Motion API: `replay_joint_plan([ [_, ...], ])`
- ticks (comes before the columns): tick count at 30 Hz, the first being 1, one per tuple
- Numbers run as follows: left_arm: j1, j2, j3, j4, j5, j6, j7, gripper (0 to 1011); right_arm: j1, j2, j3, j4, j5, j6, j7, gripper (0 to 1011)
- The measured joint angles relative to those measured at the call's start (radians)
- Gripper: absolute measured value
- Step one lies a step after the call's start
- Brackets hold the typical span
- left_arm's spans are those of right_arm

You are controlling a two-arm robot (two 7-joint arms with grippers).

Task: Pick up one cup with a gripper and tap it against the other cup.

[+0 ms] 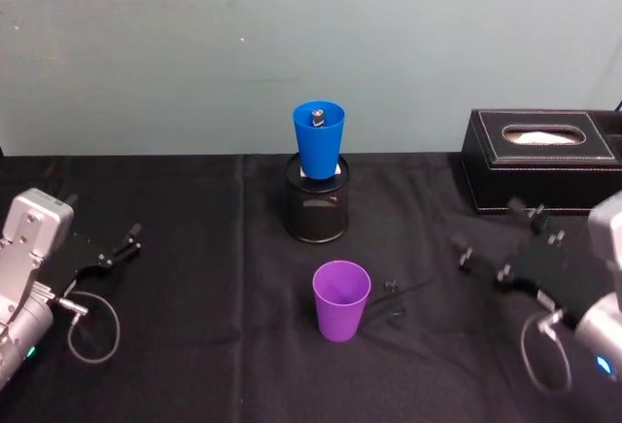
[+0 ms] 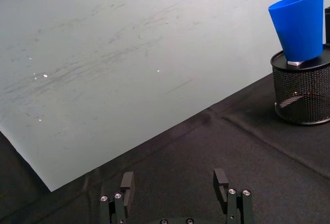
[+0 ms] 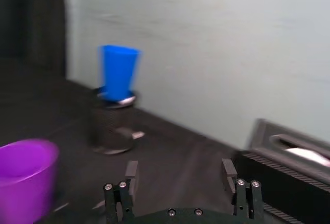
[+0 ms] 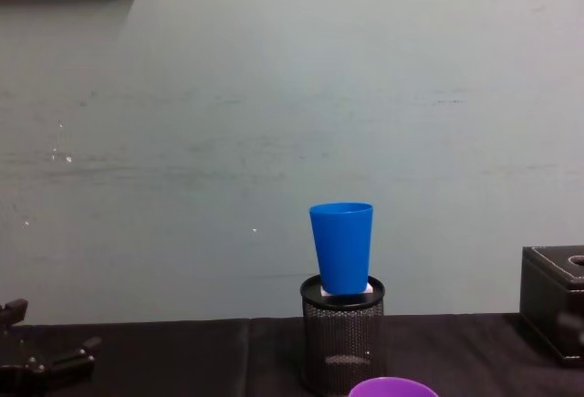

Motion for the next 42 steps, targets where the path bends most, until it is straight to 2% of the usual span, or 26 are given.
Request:
replay_joint_plan([
  [3,0.000,0.000,0.000,0.000,0.000,0.000,0.000,1000,-0.023,0.032,-0.004,-0.019,0.036,0.000,0.083,1000],
  [4,0.000,0.000,0.000,0.000,0.000,0.000,0.000,1000,-0.037,0.052,-0.008,-0.031,0.061,0.002,0.142,1000],
  [6,0.000,0.000,0.000,0.000,0.000,0.000,0.000,1000,-0.055,0.074,-0.014,-0.044,0.090,0.006,0.212,1000],
  [9,0.000,0.000,0.000,0.000,0.000,0.000,0.000,1000,-0.071,0.091,-0.022,-0.054,0.118,0.012,0.283,1000],
  [12,0.000,0.000,0.000,0.000,0.000,0.000,0.000,1000,-0.076,0.092,-0.029,-0.056,0.134,0.018,0.326,1000],
  [16,0.000,0.000,0.000,0.000,0.000,0.000,0.000,1000,-0.063,0.067,-0.048,-0.037,0.141,0.029,0.378,1000],
  [23,0.000,0.000,0.000,0.000,0.000,0.000,0.000,1000,-0.021,0.011,-0.071,0.012,0.121,0.033,0.413,1000],
  [35,0.000,0.000,0.000,0.000,0.000,0.000,0.000,1000,0.048,-0.082,-0.095,0.082,0.061,0.033,0.426,1000],
  [42,0.000,0.000,0.000,0.000,0.000,0.000,0.000,1000,0.101,-0.142,-0.110,0.150,0.020,0.033,0.428,1000],
])
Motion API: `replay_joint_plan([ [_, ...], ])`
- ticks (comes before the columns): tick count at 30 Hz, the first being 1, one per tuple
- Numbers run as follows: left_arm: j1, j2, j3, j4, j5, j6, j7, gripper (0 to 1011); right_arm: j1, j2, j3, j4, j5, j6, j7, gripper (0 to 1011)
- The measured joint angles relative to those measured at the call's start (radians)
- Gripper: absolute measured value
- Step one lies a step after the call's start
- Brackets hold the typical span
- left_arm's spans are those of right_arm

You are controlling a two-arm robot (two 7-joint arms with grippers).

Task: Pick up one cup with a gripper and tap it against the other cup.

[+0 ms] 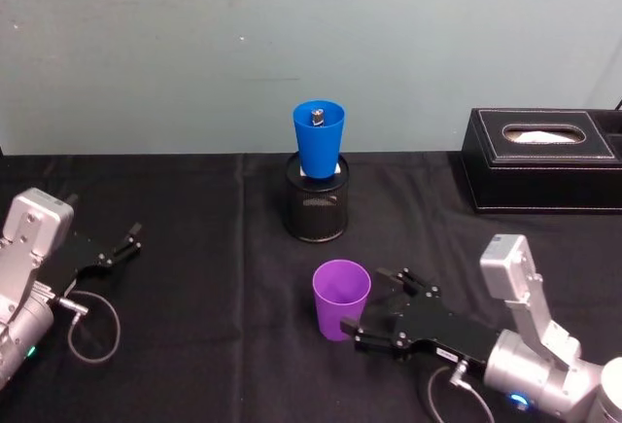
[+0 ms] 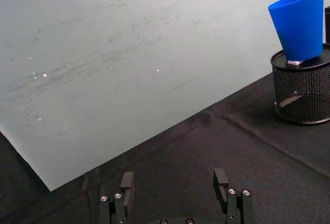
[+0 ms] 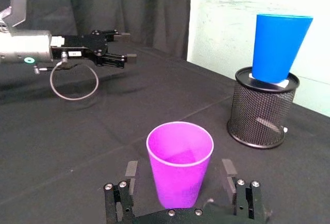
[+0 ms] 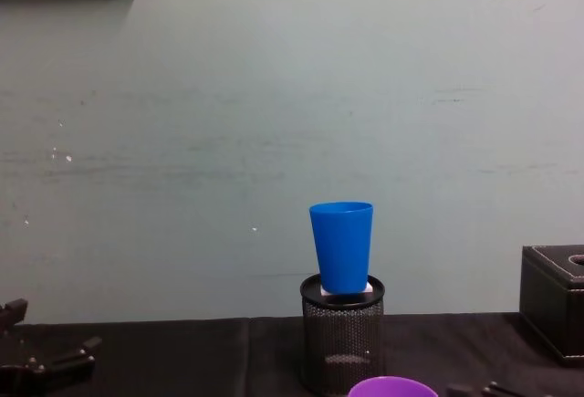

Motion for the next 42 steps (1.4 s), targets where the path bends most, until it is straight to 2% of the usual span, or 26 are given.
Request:
replay_joint_plan([
  [2,0.000,0.000,0.000,0.000,0.000,0.000,0.000,1000,0.022,-0.024,-0.006,0.028,-0.018,-0.001,0.002,1000],
  [7,0.000,0.000,0.000,0.000,0.000,0.000,0.000,1000,0.049,-0.052,-0.011,0.062,-0.037,-0.004,0.005,1000],
  [20,0.000,0.000,0.000,0.000,0.000,0.000,0.000,1000,0.088,-0.114,-0.015,0.115,-0.058,0.001,0.002,1000],
  [27,0.000,0.000,0.000,0.000,0.000,0.000,0.000,1000,0.088,-0.130,-0.011,0.123,-0.057,0.010,-0.004,1000],
  [42,0.000,0.000,0.000,0.000,0.000,0.000,0.000,1000,0.080,-0.139,-0.002,0.135,-0.049,0.002,-0.004,1000],
])
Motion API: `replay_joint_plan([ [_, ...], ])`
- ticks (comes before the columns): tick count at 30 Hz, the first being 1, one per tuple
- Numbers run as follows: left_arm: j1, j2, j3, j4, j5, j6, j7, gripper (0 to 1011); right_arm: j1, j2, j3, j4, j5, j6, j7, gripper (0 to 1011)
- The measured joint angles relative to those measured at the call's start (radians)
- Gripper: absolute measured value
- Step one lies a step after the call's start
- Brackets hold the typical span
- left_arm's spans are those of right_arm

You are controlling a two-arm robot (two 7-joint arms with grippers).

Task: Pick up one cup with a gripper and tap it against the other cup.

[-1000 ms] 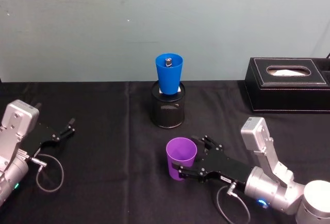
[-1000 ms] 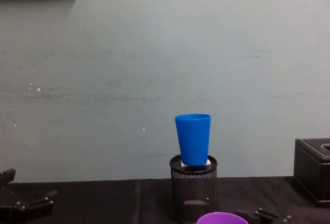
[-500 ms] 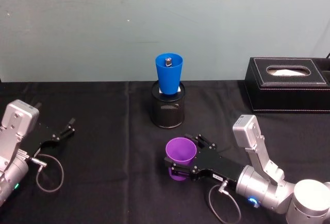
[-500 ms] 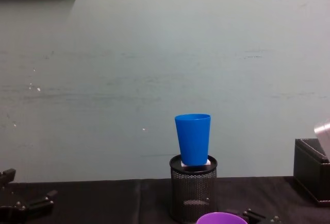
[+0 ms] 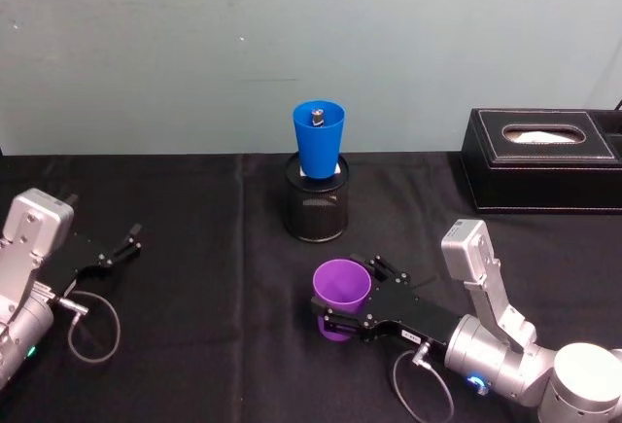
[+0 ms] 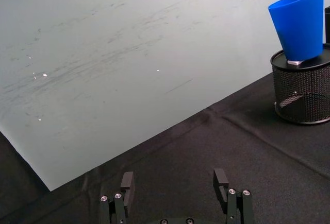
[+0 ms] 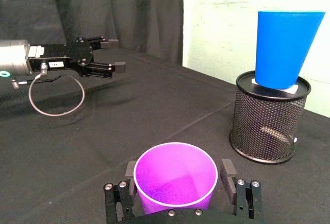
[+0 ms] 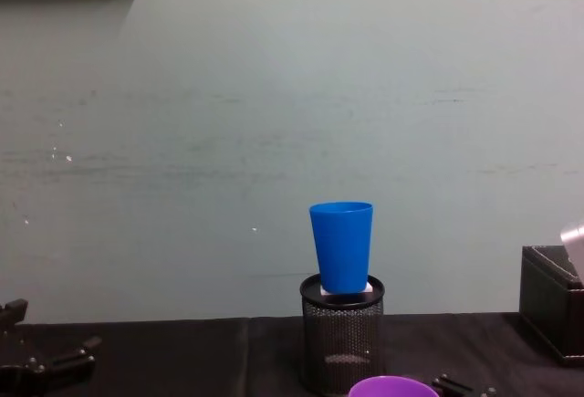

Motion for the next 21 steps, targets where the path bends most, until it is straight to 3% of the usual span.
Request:
replay_joint_plan([
  [4,0.000,0.000,0.000,0.000,0.000,0.000,0.000,1000,0.000,0.000,0.000,0.000,0.000,0.000,0.000,1000],
  [15,0.000,0.000,0.000,0.000,0.000,0.000,0.000,1000,0.000,0.001,-0.001,-0.002,0.000,0.000,0.000,789],
  [21,0.000,0.000,0.000,0.000,0.000,0.000,0.000,1000,-0.002,0.011,-0.001,-0.023,-0.003,0.006,0.000,761],
])
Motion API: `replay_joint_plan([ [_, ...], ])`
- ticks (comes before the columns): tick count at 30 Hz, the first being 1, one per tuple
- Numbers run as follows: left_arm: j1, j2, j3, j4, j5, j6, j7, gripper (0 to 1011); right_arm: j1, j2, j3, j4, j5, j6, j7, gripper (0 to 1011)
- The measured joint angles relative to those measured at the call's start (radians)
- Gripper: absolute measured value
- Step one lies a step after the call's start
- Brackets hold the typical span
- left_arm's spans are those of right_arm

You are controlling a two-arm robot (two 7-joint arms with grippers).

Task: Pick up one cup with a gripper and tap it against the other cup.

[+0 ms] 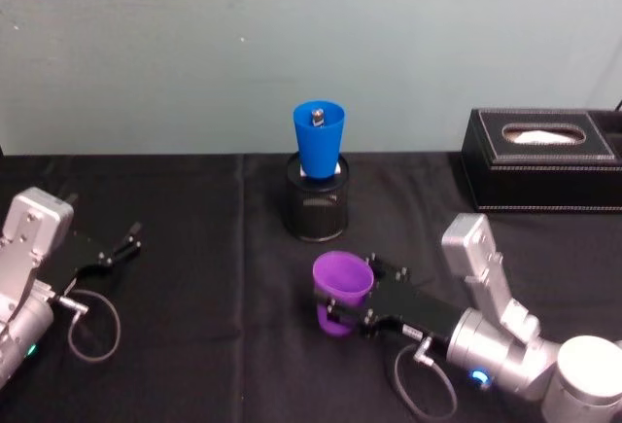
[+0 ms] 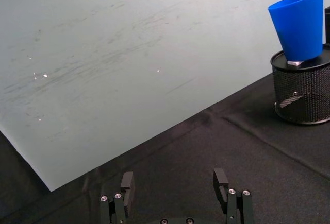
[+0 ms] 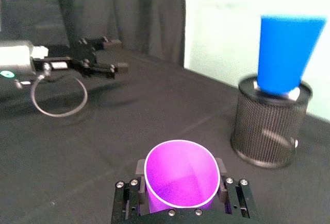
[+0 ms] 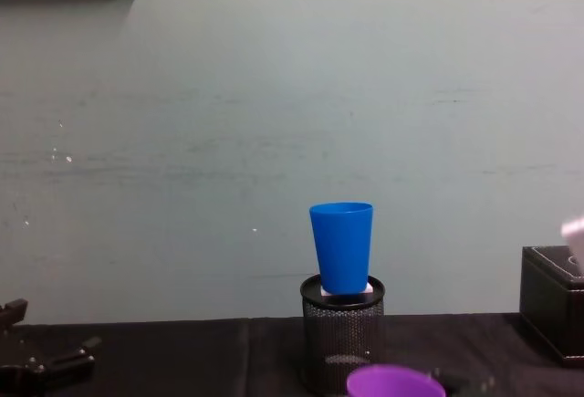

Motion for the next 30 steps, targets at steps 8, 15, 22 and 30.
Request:
replay_joint_plan([
  [8,0.000,0.000,0.000,0.000,0.000,0.000,0.000,1000,-0.009,0.077,0.012,-0.187,-0.008,0.082,0.000,741],
  [15,0.000,0.000,0.000,0.000,0.000,0.000,0.000,1000,0.011,0.121,0.027,-0.292,0.026,0.173,-0.001,739],
  [22,0.000,0.000,0.000,0.000,0.000,0.000,0.000,1000,0.037,0.139,0.024,-0.322,0.043,0.218,-0.006,741],
  [30,0.000,0.000,0.000,0.000,0.000,0.000,0.000,1000,0.069,0.148,0.016,-0.334,0.078,0.262,-0.011,741],
])
